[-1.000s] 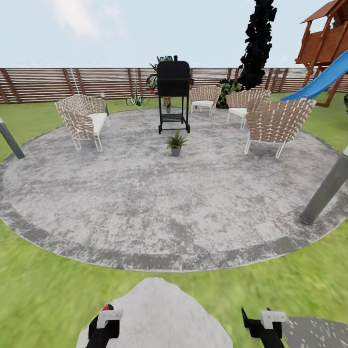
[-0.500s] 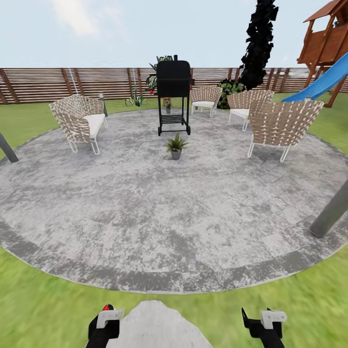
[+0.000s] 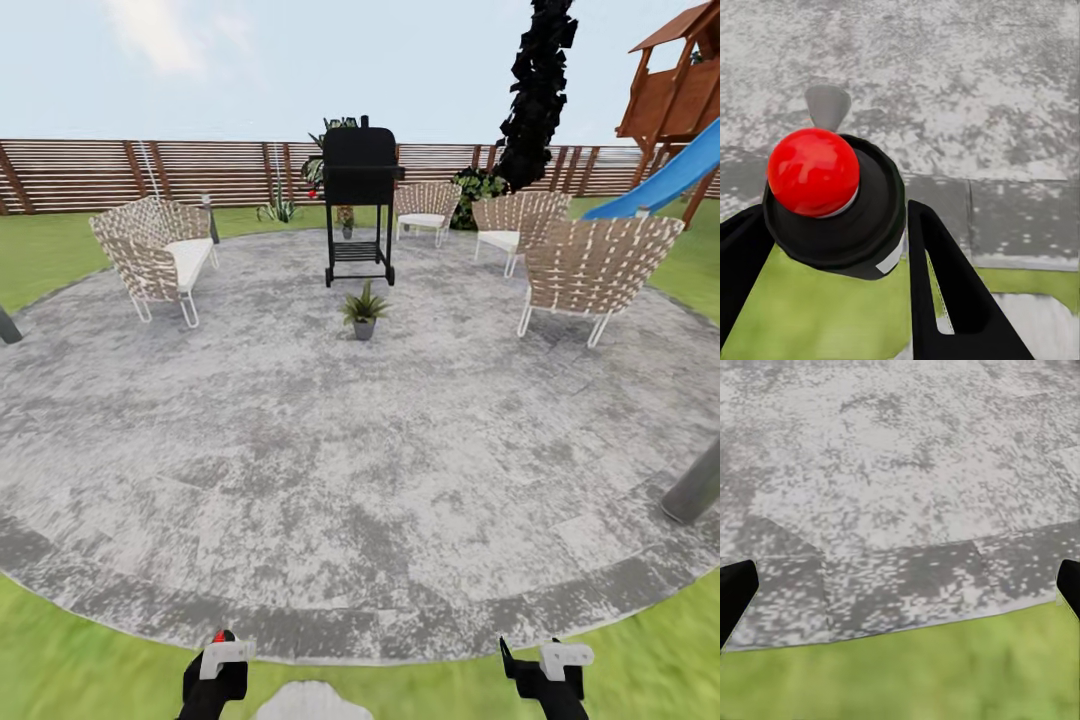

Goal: Pick up the pesticide atomizer in the garden and spray insectifuge to fully cover both potted plants in the garden.

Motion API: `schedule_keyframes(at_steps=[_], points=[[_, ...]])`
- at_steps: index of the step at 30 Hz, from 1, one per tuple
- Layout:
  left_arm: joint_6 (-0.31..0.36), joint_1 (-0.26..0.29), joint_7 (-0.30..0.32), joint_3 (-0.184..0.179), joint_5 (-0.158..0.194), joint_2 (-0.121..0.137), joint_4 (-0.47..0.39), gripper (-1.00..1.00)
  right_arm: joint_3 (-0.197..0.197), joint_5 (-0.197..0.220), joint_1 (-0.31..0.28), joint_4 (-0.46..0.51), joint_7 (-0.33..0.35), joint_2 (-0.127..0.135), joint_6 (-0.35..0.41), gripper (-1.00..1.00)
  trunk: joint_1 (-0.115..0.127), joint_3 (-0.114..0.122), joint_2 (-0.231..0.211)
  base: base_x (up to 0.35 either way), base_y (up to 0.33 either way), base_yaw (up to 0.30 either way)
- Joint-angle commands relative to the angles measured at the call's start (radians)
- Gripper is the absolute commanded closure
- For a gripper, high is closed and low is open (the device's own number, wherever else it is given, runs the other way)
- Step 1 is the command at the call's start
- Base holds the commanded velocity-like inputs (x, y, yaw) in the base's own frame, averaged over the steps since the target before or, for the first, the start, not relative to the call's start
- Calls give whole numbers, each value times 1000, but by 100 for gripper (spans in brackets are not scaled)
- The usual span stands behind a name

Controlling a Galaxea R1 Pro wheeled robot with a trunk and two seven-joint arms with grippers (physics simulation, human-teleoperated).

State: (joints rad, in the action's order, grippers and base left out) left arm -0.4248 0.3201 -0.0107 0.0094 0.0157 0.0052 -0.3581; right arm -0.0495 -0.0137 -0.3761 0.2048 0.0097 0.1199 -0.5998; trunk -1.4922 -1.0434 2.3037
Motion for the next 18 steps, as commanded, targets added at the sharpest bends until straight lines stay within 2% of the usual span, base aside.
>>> schedule_keyframes(at_steps=[1,18], points=[[-3,1,-2,0,1,0,1,100,-4,-2,-1,-1,1,0,-3,-100,0,-1,0,335,0,0],[-2,1,-2,0,1,1,1,100,-4,-2,0,-1,1,0,-3,-100,0,-1,0,335,0,0]])
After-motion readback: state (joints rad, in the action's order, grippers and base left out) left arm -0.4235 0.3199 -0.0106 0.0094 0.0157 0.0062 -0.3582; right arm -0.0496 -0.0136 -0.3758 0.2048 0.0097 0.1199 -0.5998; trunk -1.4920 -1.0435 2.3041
